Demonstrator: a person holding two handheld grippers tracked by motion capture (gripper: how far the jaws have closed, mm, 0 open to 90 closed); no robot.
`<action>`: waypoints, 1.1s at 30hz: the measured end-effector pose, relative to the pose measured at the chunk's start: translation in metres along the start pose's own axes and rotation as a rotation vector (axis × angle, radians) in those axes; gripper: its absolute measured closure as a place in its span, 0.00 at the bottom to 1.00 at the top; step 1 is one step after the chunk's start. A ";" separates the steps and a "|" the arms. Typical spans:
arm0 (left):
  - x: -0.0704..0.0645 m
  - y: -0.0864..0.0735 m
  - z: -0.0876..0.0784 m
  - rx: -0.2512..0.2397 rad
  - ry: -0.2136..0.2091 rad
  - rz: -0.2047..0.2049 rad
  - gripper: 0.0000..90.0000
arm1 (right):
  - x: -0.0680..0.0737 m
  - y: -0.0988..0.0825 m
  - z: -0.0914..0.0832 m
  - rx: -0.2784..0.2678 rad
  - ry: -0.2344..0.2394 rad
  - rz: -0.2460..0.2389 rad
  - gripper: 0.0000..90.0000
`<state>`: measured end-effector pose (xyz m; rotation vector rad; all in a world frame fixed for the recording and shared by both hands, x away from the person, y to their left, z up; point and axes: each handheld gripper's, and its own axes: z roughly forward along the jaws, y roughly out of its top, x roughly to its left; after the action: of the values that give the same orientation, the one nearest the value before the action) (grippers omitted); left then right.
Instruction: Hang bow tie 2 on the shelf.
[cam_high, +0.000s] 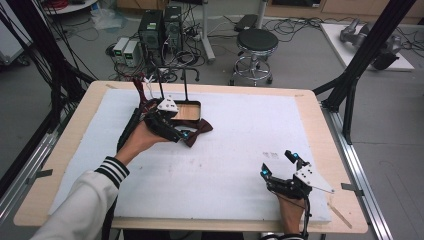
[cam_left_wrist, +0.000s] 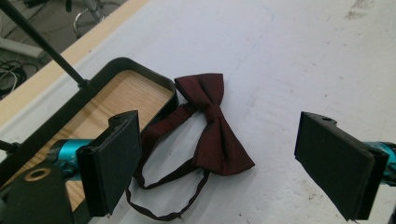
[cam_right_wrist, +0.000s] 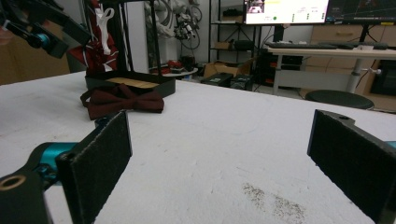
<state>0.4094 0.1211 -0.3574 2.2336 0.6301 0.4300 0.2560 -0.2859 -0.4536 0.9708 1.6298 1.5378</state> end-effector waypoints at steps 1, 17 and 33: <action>0.000 0.000 0.000 0.000 0.000 0.000 0.17 | 0.000 0.000 0.000 -0.001 0.000 0.002 0.06; -0.006 0.005 0.038 0.154 0.007 0.003 0.17 | 0.000 0.000 0.000 -0.007 -0.002 0.005 0.06; -0.002 0.000 0.066 0.278 0.010 -0.049 0.25 | -0.001 0.000 -0.001 -0.009 0.000 0.008 0.06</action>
<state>0.4400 0.0814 -0.4005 2.4726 0.7889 0.3464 0.2556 -0.2868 -0.4538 0.9734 1.6200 1.5492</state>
